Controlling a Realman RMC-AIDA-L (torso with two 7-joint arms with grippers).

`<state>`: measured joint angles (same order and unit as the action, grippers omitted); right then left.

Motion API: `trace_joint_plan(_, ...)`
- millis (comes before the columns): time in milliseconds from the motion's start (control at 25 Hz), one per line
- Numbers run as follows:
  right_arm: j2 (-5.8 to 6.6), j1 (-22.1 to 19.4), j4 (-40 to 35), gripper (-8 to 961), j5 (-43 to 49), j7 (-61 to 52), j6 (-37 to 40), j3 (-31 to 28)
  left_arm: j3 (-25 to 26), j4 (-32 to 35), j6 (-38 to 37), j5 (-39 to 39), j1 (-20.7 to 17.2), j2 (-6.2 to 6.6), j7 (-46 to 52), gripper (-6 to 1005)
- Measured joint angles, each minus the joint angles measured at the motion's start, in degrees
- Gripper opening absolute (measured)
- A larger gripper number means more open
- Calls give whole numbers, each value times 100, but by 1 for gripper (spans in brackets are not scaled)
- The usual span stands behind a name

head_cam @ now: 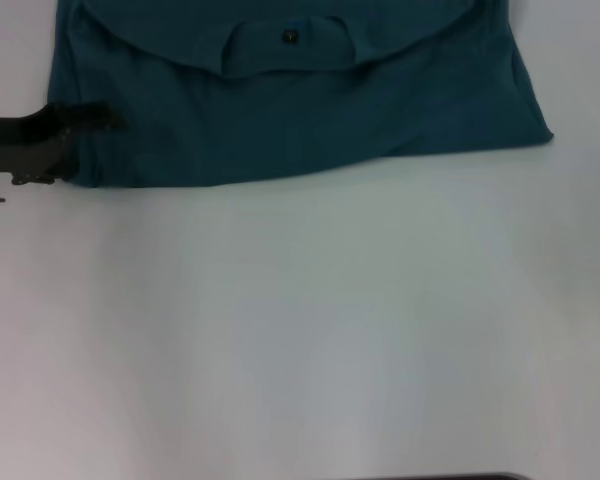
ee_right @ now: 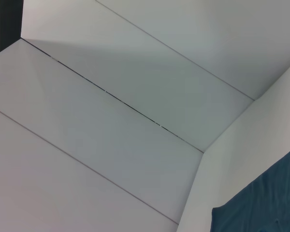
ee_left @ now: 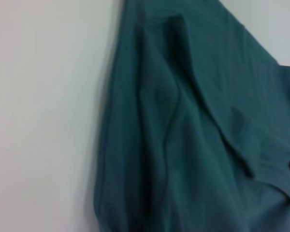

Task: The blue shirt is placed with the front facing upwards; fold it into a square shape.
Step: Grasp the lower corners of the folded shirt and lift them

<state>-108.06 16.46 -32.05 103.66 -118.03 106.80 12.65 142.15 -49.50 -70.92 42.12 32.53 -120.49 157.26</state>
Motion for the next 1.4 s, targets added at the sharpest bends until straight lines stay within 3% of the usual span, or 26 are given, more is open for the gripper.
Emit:
trace_joint_plan(280, -6, -15, 4, 861, 0, 0, 0, 0, -62, 131, 225, -440, 152, -15, -28, 894)
trace_joint_plan(720, -4, -52, 1, 858, -4, 0, 48, 0, -303, 121, 233, -464, 285, -46, 20, 885)
trace_joint_plan(920, -4, -81, -3, 857, -5, 0, 71, -9, -604, -378, 193, -592, 233, -207, 90, 881)
trace_joint_plan(1000, -5, -95, -3, 857, -5, 0, 78, -38, -723, -412, 186, -737, 270, -214, 185, 879)
trace_joint_plan(1240, -9, -117, -16, 855, -4, 0, 78, -69, -761, -444, 217, -1018, 367, -238, 300, 652)
trace_joint_plan(1360, -5, -117, -11, 854, -3, 0, 78, -70, -767, -501, 234, -1202, 391, -269, 377, 444)
trace_joint_plan(1400, -3, -117, -10, 854, -3, 0, 78, -70, -768, -524, 238, -1273, 400, -284, 408, 423)
